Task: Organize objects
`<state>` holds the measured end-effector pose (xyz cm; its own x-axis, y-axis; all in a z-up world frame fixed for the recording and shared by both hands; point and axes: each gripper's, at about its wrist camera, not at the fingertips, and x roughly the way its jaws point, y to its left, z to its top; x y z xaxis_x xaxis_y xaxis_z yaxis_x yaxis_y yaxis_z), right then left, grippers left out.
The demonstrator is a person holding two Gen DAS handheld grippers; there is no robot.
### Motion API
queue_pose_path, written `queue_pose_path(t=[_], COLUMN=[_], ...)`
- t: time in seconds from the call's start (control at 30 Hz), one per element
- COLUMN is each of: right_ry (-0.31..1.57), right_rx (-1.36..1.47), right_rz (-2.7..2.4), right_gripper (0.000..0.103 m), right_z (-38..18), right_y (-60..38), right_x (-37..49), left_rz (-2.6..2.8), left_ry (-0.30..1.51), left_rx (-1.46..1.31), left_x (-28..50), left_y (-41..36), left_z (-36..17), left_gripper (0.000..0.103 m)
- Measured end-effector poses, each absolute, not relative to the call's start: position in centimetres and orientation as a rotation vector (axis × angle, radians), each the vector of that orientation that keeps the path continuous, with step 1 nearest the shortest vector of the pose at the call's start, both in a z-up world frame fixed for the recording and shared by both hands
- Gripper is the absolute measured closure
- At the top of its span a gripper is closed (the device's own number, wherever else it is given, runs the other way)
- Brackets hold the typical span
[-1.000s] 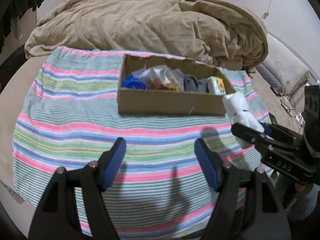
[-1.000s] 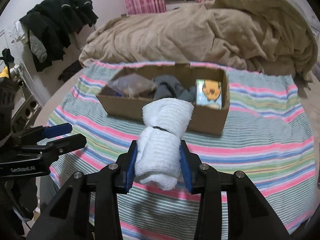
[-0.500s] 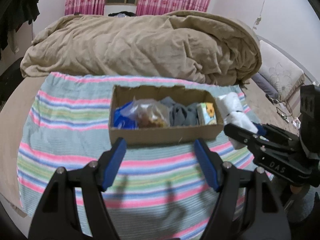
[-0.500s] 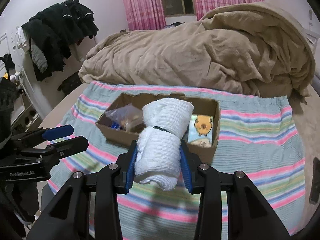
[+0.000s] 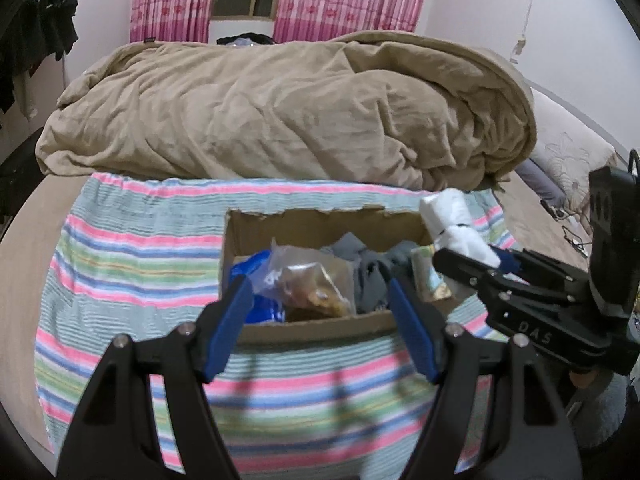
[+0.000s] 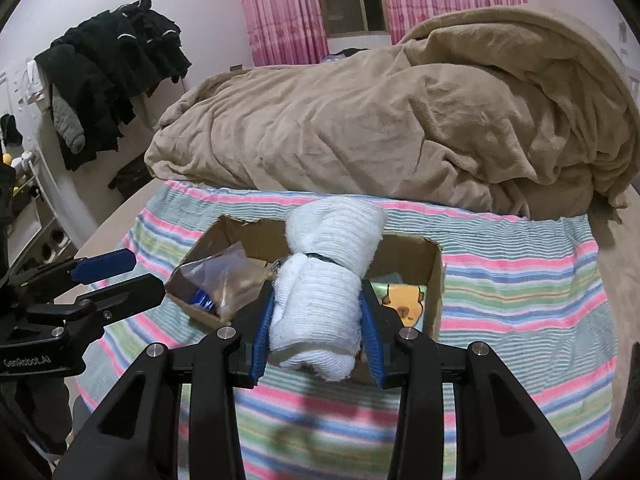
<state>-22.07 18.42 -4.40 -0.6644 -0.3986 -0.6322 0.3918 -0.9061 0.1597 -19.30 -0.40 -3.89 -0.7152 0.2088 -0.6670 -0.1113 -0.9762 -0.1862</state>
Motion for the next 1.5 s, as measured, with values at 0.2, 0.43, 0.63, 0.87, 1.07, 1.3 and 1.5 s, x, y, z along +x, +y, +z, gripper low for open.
queue_pose_path(t=[0.2, 0.43, 0.63, 0.87, 1.07, 1.3, 1.5], right_ry=[-0.031, -0.013, -0.012, -0.022, -0.020, -0.034, -0.023], right_rx=[1.012, 1.060, 1.097, 1.095, 1.064, 1.027, 0.990], right_rz=[-2.519, -2.507, -2.508, -2.520, -2.548, -2.566, -2.578], right_gripper=[0.061, 0.061, 0.053, 0.046, 0.045, 0.031, 0.031], right_z=[-6.3, -7.8, -9.0, -8.8, -7.2, -5.1, -3.4], right_y=[18.0, 17.2, 16.8, 17.0, 17.5, 17.9, 18.2], right_x=[-24.4, -26.2, -27.3, -26.9, -24.8, -21.3, -18.0], left_rz=[2.754, 2.749, 2.757, 2.776, 2.794, 2.797, 2.811], left_ry=[-0.194, -0.206, -0.171, -0.184, -0.178, -0.183, -0.210], left_rx=[-1.132, -1.186, -1.209, -1.195, -1.173, -1.125, -1.163], left_x=[-21.5, -23.3, -23.6, -22.6, -20.6, -17.1, -13.7], left_y=[-0.6, -0.9, -0.7, -1.2, -1.5, -1.6, -1.7], left_z=[-5.6, -7.6, -8.2, -7.5, -6.0, -4.3, -3.7], left_gripper=[0.031, 0.031, 0.031, 0.031, 0.031, 0.015, 0.015])
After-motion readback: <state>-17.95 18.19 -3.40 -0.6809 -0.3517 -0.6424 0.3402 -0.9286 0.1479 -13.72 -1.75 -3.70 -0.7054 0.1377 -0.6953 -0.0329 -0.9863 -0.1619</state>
